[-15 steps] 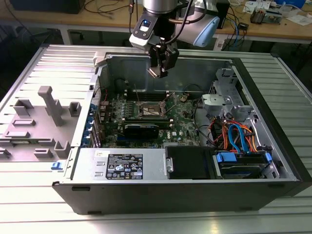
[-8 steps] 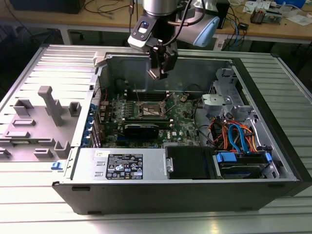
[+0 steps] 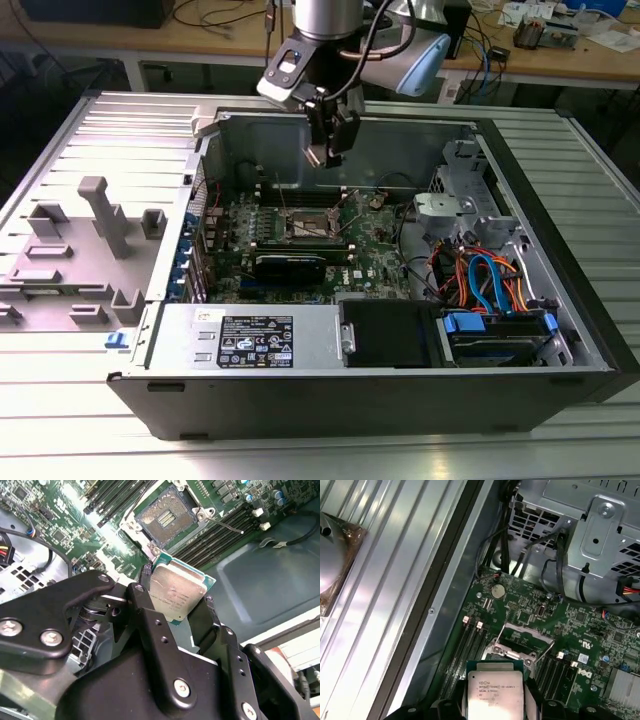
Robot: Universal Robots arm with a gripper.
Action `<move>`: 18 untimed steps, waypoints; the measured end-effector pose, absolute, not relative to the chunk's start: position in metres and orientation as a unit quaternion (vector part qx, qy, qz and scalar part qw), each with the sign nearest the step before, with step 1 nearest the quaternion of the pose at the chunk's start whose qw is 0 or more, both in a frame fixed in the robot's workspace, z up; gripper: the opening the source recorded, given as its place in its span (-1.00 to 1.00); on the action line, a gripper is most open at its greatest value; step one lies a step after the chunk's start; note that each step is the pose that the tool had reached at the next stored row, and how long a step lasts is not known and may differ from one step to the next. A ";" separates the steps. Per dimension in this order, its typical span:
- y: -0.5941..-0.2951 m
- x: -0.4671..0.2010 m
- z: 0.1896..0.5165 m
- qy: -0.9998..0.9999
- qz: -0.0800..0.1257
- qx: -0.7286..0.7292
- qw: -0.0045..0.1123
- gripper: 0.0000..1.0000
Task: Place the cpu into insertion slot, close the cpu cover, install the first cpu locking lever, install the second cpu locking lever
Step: 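Place the cpu into insertion slot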
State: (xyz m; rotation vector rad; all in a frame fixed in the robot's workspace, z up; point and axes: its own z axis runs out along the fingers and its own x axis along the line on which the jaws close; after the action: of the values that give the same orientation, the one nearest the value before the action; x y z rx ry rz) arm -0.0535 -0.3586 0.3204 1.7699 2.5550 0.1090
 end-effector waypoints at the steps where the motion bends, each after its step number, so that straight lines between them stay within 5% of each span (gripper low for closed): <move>1: -0.359 -0.053 0.319 0.818 0.034 0.574 0.017 0.09; 18: -0.359 -0.054 0.310 0.757 0.023 0.652 0.026 0.09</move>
State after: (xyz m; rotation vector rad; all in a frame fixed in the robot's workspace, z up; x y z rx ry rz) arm -0.0536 -0.3586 0.3104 2.0154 2.3415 0.0708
